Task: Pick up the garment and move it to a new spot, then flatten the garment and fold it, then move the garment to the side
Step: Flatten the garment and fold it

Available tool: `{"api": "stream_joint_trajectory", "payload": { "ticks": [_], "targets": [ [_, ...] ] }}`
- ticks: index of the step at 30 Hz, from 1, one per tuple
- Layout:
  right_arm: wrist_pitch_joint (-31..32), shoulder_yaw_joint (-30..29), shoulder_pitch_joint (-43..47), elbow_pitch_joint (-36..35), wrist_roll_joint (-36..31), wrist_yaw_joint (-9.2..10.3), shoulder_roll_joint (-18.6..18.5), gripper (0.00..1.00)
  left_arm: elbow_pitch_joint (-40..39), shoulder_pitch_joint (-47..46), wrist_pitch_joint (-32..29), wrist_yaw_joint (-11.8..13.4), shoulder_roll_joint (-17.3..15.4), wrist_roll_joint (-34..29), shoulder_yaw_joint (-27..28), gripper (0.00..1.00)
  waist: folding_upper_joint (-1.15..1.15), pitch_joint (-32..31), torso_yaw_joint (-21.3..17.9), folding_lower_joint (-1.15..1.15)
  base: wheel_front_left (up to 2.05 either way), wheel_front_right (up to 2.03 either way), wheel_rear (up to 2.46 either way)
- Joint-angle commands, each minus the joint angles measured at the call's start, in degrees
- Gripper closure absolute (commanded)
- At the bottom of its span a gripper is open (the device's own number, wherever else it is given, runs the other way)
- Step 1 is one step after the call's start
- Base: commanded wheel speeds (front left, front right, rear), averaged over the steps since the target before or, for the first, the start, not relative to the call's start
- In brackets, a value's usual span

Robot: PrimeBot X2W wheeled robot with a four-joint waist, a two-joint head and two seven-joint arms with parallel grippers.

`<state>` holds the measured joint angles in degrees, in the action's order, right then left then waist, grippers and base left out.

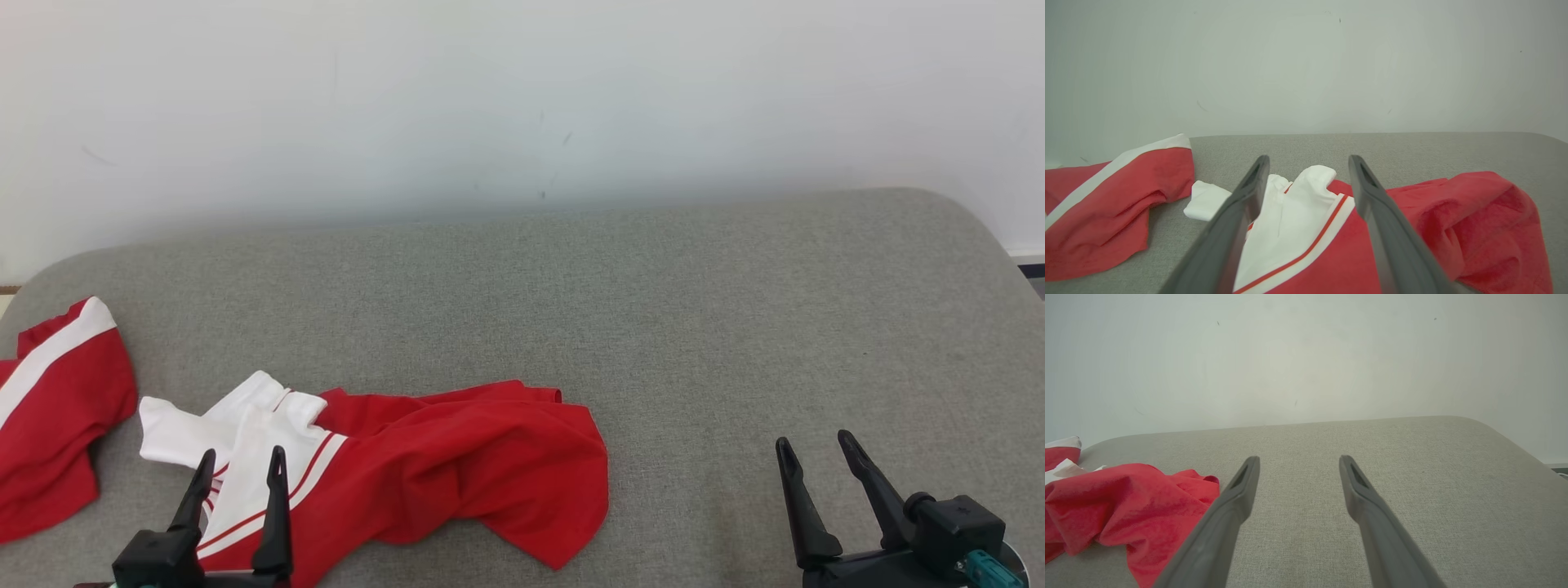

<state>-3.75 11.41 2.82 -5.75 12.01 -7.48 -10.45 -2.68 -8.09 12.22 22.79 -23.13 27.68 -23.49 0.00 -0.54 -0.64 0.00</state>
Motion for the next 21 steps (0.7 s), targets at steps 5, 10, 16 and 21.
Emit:
{"api": "stream_joint_trajectory", "payload": {
  "ticks": [5, 10, 16, 21],
  "targets": [
    [0.18, -0.13, 0.81, -0.42, -0.19, -0.03, 0.41, 0.00, 0.15, 0.63, -0.06, -0.04, -0.68, -0.84, -0.43, 0.00, 0.00, -0.11, 0.31, 0.00, 0.00, 0.00, 0.00],
    [-0.02, -0.38, 0.81, -0.68, -0.02, -0.03, 0.50, 0.00, 0.09, -0.18, -0.05, -0.29, -0.50, -0.51, -0.59, 0.00, 0.00, 0.17, 0.90, 0.00, 0.00, 0.00, 0.00],
    [0.05, -1.69, 0.78, 0.11, 0.64, -0.03, 0.16, 0.00, -0.14, -1.44, 0.64, -0.01, 1.06, -0.64, -1.07, 0.00, 0.00, 1.05, 3.78, 0.00, 0.00, 0.00, 0.00],
    [-0.47, -1.34, -0.76, 4.01, 2.27, -0.03, -1.84, 0.00, 0.96, -2.95, 1.65, -0.70, 3.35, -0.36, -1.49, 0.00, 0.00, 1.88, 7.97, 0.00, 0.00, 0.00, 0.00]
  ]
}}
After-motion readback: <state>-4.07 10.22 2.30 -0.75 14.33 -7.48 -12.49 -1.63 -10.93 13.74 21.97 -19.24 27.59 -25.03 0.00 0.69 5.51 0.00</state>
